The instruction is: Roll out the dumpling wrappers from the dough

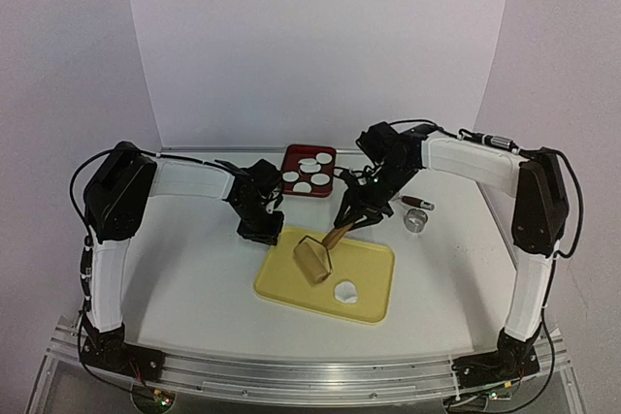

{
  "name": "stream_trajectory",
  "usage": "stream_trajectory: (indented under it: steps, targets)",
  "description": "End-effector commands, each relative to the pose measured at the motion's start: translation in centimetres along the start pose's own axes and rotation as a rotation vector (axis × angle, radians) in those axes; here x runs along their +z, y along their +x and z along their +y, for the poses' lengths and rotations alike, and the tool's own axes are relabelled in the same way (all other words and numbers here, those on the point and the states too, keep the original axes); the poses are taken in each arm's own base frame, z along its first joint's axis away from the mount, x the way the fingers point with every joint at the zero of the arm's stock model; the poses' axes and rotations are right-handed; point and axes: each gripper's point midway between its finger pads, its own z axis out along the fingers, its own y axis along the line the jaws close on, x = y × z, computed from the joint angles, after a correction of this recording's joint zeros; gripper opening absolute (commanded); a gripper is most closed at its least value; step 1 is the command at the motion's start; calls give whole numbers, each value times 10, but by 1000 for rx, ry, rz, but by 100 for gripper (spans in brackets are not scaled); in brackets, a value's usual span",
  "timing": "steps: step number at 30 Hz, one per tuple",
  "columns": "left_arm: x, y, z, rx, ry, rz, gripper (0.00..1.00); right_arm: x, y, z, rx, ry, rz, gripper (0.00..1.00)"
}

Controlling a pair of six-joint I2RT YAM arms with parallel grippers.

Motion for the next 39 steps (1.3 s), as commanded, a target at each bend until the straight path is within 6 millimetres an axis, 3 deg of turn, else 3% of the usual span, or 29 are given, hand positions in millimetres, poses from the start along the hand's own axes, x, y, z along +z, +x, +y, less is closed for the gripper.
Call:
stream_trajectory:
  steps: [1, 6, 10, 14, 17, 21, 27, 34, 39]
  targets:
    - [-3, -13, 18, 82, -80, -15, 2, -52, -2, 35, 1, -66, -116, 0]
    - [-24, -20, 3, 17, -22, -48, 20, -75, 15, 32, 40, -61, -152, 0]
    - [-40, -14, -4, -44, 26, -51, 34, -57, 35, 16, 65, -52, -82, 0]
    - [-46, 8, -7, -77, 84, -15, 51, -42, 52, 0, 103, -35, -25, 0]
    - [-49, 26, -8, -88, 122, 10, 55, -35, 58, -6, 119, -28, -8, 0]
    - [-45, 47, -9, -68, 130, 53, 53, -31, 61, -9, 133, -27, -13, 0]
    - [-34, 57, -2, -45, 71, 93, 41, -25, 67, -23, 170, 33, -29, 0]
    - [-17, 69, 13, -14, -39, 136, 31, -8, 82, -59, 229, 144, -16, 0]
    - [-8, 82, 16, 22, -95, 160, 17, -7, 98, -92, 314, 278, -31, 0]
